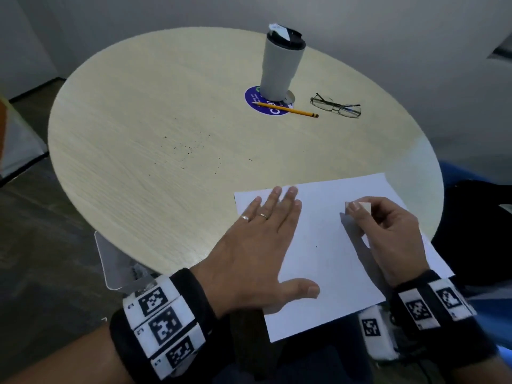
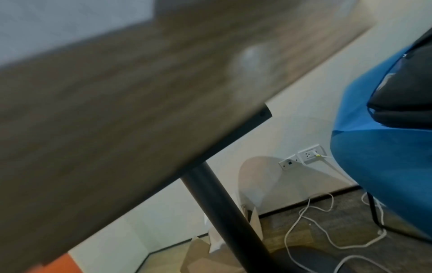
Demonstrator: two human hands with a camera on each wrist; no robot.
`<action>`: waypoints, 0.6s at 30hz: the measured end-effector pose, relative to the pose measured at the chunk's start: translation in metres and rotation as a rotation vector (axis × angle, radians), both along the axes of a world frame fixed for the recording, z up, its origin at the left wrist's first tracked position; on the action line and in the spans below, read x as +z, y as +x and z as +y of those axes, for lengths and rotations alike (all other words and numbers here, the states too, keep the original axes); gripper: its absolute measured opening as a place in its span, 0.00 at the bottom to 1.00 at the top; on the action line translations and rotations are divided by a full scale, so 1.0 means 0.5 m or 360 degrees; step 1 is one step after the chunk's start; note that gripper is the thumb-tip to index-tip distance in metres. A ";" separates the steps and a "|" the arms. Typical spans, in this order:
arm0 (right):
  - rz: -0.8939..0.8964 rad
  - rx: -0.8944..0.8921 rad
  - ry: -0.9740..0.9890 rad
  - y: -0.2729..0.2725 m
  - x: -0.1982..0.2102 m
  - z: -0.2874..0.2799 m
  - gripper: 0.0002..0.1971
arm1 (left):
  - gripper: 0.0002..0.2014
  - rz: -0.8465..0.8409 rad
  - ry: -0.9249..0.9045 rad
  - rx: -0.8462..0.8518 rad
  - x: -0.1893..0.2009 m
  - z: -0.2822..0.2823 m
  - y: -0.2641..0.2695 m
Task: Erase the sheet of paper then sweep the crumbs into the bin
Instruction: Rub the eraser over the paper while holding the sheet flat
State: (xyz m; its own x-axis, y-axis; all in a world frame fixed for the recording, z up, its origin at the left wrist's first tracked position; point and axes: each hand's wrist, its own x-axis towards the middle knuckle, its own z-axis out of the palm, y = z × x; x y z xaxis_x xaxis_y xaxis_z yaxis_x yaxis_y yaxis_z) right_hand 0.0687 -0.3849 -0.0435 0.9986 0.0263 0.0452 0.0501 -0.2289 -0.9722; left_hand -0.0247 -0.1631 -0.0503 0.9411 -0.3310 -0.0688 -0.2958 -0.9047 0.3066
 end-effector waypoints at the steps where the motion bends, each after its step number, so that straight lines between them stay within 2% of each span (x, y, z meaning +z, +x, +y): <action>1: -0.0021 0.0012 -0.0016 -0.002 0.002 0.003 0.06 | 0.55 -0.0037 -0.0001 -0.0171 0.000 -0.016 -0.009; 4: -0.0030 0.0052 -0.0048 0.000 -0.001 -0.005 0.06 | 0.37 -0.0130 0.0070 -0.0686 -0.014 -0.063 -0.028; 7: -0.0014 0.0110 -0.0046 0.000 -0.008 -0.013 0.06 | 0.33 -0.0054 0.0144 -0.0735 -0.004 -0.062 -0.015; 9: 0.0003 0.0105 -0.0003 0.002 -0.011 -0.014 0.05 | 0.36 0.0186 0.0258 -0.0619 0.013 -0.029 0.015; 11: 0.0038 0.0093 0.0069 0.006 -0.012 -0.014 0.05 | 0.41 0.0384 0.0426 -0.0374 0.032 0.025 0.051; 14: 0.0115 0.0136 0.0176 0.015 -0.026 -0.018 0.08 | 0.50 0.0511 0.0728 0.0133 0.050 0.105 0.104; 16: 0.0136 0.0145 0.0247 0.019 -0.032 -0.020 0.07 | 0.54 0.0561 0.0820 0.0396 0.070 0.114 0.128; 18: 0.0147 0.0149 0.0310 0.022 -0.033 -0.022 0.06 | 0.53 0.0559 0.0775 0.0327 0.091 0.073 0.143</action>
